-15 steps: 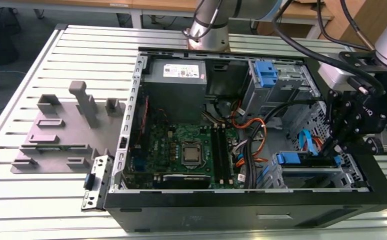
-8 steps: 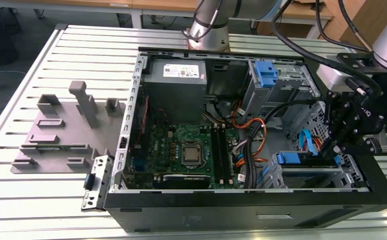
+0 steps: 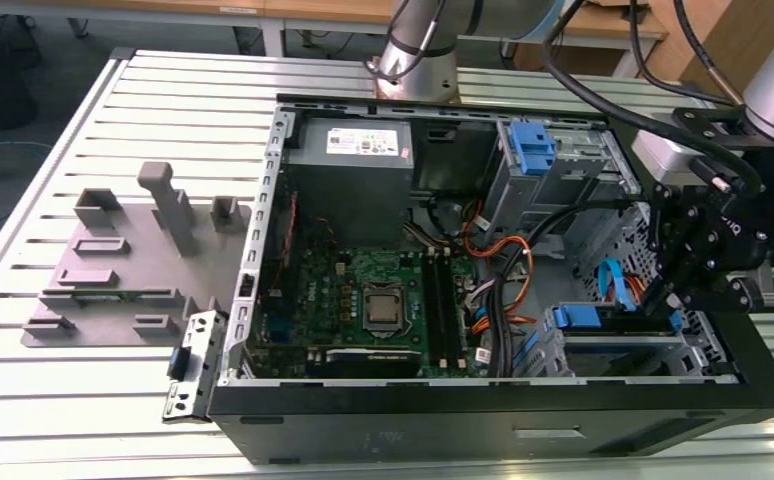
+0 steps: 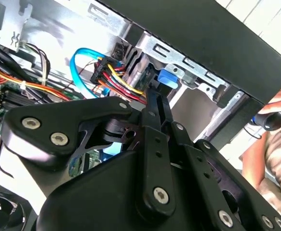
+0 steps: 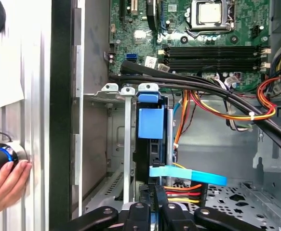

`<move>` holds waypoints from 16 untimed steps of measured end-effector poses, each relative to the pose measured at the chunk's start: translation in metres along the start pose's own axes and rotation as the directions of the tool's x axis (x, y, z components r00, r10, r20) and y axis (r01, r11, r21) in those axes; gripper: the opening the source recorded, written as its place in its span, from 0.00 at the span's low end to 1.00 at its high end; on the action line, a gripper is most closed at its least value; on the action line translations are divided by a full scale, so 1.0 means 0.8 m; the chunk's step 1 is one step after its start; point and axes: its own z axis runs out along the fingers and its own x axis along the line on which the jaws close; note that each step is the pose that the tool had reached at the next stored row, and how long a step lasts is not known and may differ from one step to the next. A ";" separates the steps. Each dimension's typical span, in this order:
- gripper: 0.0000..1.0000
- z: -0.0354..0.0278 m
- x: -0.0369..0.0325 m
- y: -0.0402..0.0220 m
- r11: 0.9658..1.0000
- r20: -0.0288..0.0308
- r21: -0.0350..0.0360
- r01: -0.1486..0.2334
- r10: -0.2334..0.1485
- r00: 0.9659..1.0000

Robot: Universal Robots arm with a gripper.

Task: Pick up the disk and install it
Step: 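Insert the second disk wire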

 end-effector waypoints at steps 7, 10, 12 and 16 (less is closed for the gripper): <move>0.16 0.0002 -0.0001 0.0000 1.000 -0.009 0.000 0.000 0.000 1.000; 0.16 0.0012 -0.0001 0.0000 1.000 -0.009 0.000 0.000 0.000 1.000; 0.16 0.0017 -0.0002 0.0000 1.000 -0.009 0.000 0.000 0.000 1.000; 0.16 0.0020 -0.0003 0.0000 1.000 -0.009 0.000 0.000 0.000 1.000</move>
